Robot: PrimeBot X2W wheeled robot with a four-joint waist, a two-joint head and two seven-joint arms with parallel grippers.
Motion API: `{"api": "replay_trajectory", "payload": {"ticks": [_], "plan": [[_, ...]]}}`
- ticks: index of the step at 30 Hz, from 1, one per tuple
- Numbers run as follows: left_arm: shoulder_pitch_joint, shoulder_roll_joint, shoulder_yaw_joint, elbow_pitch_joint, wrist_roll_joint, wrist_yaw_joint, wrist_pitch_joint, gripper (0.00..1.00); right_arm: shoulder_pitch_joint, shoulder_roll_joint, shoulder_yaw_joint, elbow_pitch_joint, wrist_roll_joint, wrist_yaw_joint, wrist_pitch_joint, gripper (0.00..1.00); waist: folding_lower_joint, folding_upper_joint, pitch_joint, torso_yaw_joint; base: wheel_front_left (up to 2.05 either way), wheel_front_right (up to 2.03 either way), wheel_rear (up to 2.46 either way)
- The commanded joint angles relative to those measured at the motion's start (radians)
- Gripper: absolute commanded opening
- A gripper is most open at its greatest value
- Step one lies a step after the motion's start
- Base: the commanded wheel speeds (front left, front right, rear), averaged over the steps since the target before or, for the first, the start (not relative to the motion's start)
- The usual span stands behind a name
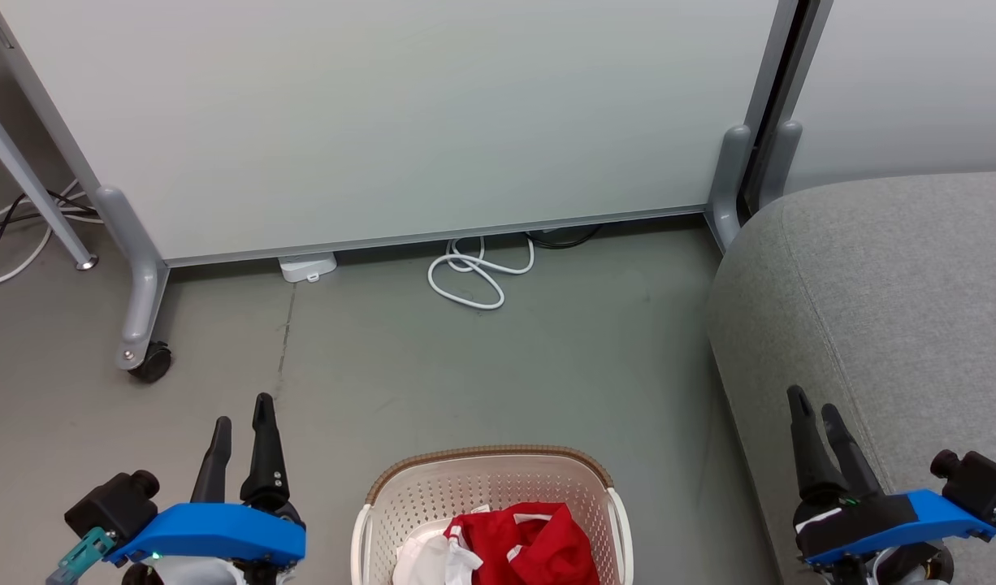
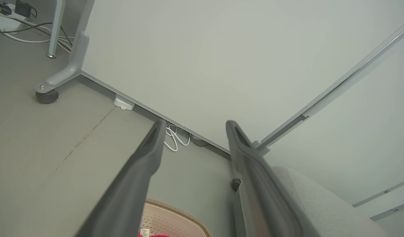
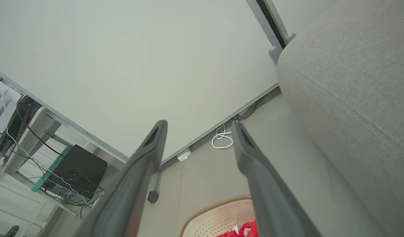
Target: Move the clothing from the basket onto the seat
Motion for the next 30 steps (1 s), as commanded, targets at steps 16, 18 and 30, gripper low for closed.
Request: {"api": "replay_trajectory", "payload": {"ticks": [16,18,30], "plan": [[-0.034,0.021,-0.042,-0.002,0.215,0.018,-0.053,1.00,-0.026,-0.009,0.006,-0.010,-0.212,0.004,-0.025,1.00,0.0000,0.0000,0.003,0.003,0.00,0.00,0.00],[-0.034,0.023,-0.046,-0.001,0.235,0.019,-0.058,1.00,-0.027,-0.010,0.008,-0.010,-0.235,0.004,-0.030,1.00,0.0000,0.0000,0.004,0.002,0.00,0.00,0.00],[-0.039,0.017,-0.053,0.016,0.323,0.019,-0.089,1.00,-0.026,-0.011,0.013,-0.011,-0.355,0.004,-0.048,1.00,0.0000,0.0000,0.006,0.003,0.00,0.00,0.00]]}}
